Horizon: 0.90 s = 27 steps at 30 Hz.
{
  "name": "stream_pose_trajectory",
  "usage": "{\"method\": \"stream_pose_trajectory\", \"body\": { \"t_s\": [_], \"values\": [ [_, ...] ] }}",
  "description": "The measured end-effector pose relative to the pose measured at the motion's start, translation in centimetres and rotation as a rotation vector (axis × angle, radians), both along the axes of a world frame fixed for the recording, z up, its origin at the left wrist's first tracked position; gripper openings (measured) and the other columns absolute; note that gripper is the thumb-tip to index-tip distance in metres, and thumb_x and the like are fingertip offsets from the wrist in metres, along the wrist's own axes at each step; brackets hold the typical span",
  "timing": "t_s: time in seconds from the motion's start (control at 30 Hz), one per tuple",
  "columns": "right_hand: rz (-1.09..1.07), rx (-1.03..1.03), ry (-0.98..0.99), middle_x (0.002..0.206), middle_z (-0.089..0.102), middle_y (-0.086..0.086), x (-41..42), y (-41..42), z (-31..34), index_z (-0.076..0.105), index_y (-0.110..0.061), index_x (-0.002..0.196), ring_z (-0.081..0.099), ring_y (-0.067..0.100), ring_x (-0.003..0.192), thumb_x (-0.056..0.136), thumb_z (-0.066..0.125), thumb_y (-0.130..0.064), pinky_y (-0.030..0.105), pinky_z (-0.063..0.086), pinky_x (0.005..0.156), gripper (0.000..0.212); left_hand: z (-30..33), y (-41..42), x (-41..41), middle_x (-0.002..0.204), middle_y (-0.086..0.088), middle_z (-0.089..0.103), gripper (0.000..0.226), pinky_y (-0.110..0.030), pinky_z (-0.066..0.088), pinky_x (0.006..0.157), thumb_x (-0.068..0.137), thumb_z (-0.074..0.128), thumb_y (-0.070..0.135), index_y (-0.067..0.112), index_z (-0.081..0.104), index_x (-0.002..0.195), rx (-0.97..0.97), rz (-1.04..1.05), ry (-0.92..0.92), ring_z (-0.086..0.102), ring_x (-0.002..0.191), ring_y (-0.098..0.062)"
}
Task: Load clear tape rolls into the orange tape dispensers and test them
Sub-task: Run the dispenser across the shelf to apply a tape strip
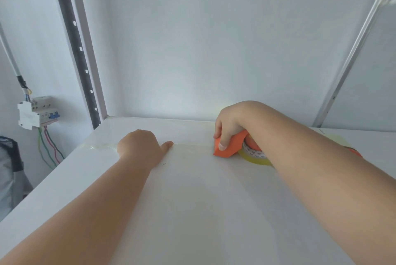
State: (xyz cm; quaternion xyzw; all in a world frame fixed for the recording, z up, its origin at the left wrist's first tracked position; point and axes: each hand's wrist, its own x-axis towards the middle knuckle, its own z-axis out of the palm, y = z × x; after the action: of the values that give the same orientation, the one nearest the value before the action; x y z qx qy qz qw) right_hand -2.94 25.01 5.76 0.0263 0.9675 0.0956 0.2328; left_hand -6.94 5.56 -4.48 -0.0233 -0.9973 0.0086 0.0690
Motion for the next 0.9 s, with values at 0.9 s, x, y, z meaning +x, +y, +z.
{"method": "stream_pose_trajectory", "body": {
  "t_s": [0.9],
  "values": [
    [-0.092,0.065,-0.072,0.143,0.044,-0.007,0.3,2.7,-0.2,0.054,-0.037,0.130,0.049,0.021,0.121,0.076,0.074,-0.040,0.037,0.044,0.101,0.058,-0.2,-0.1,-0.1,0.062,0.001,0.055,0.064,-0.020,0.034,0.048,0.084,0.035,0.072,0.014,0.053,0.061,0.003,0.010,0.016,0.049,0.054,-0.015]
  ]
}}
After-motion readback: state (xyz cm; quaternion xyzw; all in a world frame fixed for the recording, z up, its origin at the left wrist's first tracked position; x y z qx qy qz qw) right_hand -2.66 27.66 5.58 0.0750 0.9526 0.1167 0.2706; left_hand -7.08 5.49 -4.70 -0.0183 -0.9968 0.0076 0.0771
